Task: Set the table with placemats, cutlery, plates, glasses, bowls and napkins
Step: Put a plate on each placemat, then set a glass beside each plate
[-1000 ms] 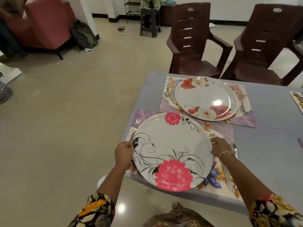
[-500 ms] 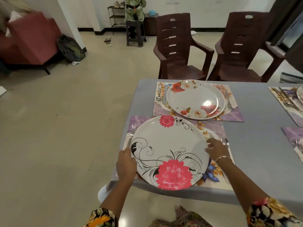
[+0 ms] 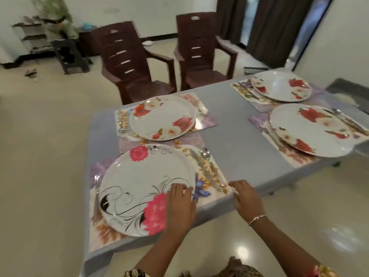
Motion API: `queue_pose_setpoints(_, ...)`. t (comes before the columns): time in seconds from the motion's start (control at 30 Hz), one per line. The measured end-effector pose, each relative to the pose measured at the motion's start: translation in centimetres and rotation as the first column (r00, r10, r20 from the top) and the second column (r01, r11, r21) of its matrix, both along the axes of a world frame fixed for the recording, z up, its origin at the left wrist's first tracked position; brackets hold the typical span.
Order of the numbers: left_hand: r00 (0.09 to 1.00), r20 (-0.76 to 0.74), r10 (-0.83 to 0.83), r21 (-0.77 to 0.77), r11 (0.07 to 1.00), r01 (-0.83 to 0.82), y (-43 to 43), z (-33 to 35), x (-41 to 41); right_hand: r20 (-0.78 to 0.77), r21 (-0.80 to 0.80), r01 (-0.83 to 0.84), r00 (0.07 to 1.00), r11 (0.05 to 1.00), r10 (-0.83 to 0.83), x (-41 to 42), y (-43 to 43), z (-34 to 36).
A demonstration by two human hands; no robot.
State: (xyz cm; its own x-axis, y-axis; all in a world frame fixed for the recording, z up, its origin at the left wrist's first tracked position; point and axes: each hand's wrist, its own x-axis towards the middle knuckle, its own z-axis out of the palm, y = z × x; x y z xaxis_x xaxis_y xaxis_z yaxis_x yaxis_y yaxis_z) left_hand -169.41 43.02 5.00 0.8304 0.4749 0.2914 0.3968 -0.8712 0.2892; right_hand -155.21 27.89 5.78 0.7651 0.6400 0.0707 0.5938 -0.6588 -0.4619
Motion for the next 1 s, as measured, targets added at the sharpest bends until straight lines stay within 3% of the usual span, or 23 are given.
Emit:
queue_pose_setpoints(0.17,0.957,0.007,-0.291,-0.013,0.957,0.291,-5.5,-1.2,5.5,0.034,-0.065,0.142,0.990,0.988,-0.140,2.4,-7.8,-0.3)
queue_pose_setpoints(0.33,0.882,-0.076,-0.464,0.030,0.883,0.468,-12.1,-2.1,13.9,-0.083,-0.116,0.275,0.955,0.954,-0.285,7.3,-16.5,-1.3)
queue_pose_setpoints(0.53,0.721,-0.153,-0.676,-0.038,0.733,0.679,-22.6,-0.6,25.1,-0.098,-0.196,0.426,0.887,0.883,-0.450,14.2,-28.2,0.1)
queue_pose_setpoints(0.83,0.548,-0.089,-0.832,-0.168,0.554,0.815,-34.6,0.3,38.9,-0.050,-0.234,0.595,0.782,0.769,-0.621,24.5,-40.6,0.9)
queue_pose_setpoints(1.0,0.548,-0.022,-0.836,-0.303,0.528,0.793,-39.8,0.2,48.5,-0.021,-0.233,0.638,0.751,0.734,-0.660,32.7,-44.2,0.5)
